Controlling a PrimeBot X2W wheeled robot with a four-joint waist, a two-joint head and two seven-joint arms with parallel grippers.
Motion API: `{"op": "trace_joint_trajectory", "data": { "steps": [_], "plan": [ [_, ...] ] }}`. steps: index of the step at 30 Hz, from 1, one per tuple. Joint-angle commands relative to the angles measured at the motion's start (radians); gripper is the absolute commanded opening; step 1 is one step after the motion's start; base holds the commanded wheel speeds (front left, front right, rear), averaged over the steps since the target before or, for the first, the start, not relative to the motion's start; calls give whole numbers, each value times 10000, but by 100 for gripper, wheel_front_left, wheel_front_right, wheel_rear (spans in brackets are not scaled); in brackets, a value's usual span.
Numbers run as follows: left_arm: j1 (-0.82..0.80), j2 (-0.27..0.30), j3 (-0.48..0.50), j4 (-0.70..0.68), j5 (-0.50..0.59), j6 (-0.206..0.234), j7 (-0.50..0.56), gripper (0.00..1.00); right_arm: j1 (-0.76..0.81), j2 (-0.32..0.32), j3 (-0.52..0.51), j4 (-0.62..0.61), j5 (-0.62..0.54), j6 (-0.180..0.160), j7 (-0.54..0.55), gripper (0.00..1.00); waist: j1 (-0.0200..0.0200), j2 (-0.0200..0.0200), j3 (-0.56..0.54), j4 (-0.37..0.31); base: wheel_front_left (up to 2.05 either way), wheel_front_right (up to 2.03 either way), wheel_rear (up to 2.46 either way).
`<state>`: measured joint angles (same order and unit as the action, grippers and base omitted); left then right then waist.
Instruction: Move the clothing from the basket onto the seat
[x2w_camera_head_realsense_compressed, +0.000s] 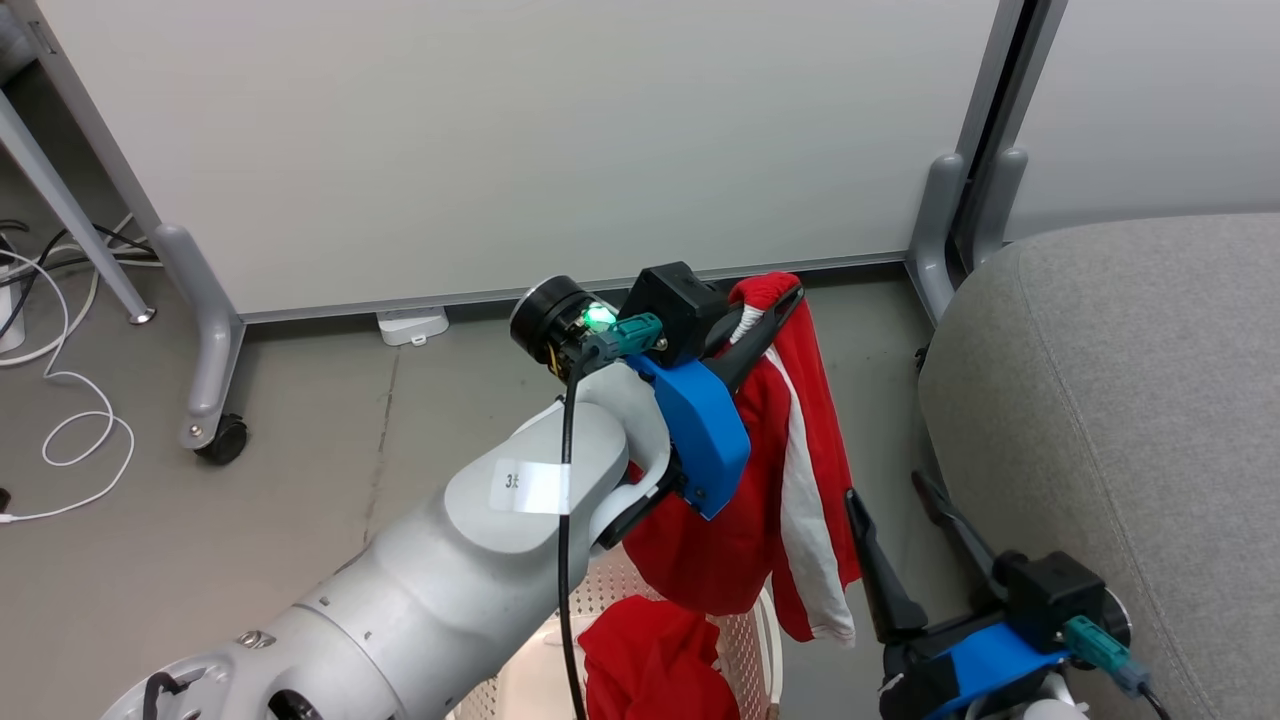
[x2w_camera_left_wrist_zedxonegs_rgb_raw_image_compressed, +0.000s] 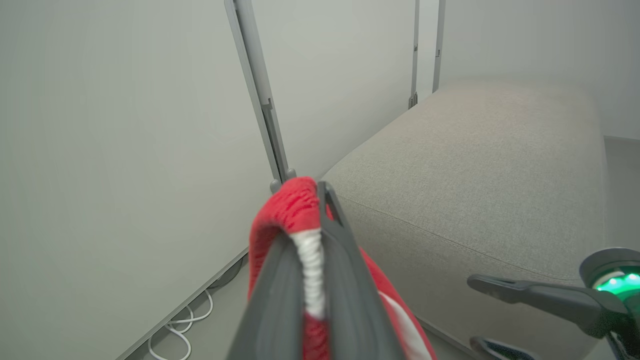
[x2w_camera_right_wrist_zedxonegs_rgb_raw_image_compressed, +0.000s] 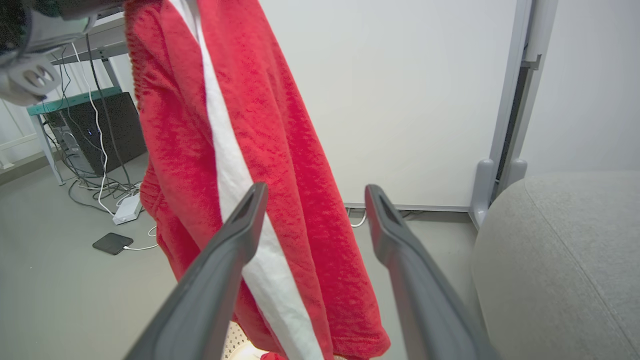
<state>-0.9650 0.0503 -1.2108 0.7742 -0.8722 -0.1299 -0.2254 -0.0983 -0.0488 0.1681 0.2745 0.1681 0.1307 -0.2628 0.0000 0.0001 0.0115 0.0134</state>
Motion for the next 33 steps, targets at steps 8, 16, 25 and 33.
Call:
{"op": "trace_joint_trajectory", "data": {
  "steps": [8, 16, 25, 33],
  "plan": [
    [-152, 1, -222, 3, -242, 15, -30, 0, -723, -28, 696, 697, -55, 1, 147, 100, 0, -1, 62, 63, 0, 0, 0],
    [-196, 1, -382, -97, -428, 68, -62, 0, -2172, -30, 1751, 2153, 312, 1, 292, 100, 0, -1, 162, 65, 0, 0, 0],
    [-15, 3, -530, -241, -588, 58, -16, 0, -3473, -30, 2255, 3880, 663, 1, 223, 100, 0, -1, 161, 132, 0, 0, 0],
    [88, 2, -626, -330, -693, 45, 26, 0, -4179, -30, 2695, 4877, 1138, 1, 37, 100, 0, -1, 55, 146, 0, 0, 0]
  ]
}}
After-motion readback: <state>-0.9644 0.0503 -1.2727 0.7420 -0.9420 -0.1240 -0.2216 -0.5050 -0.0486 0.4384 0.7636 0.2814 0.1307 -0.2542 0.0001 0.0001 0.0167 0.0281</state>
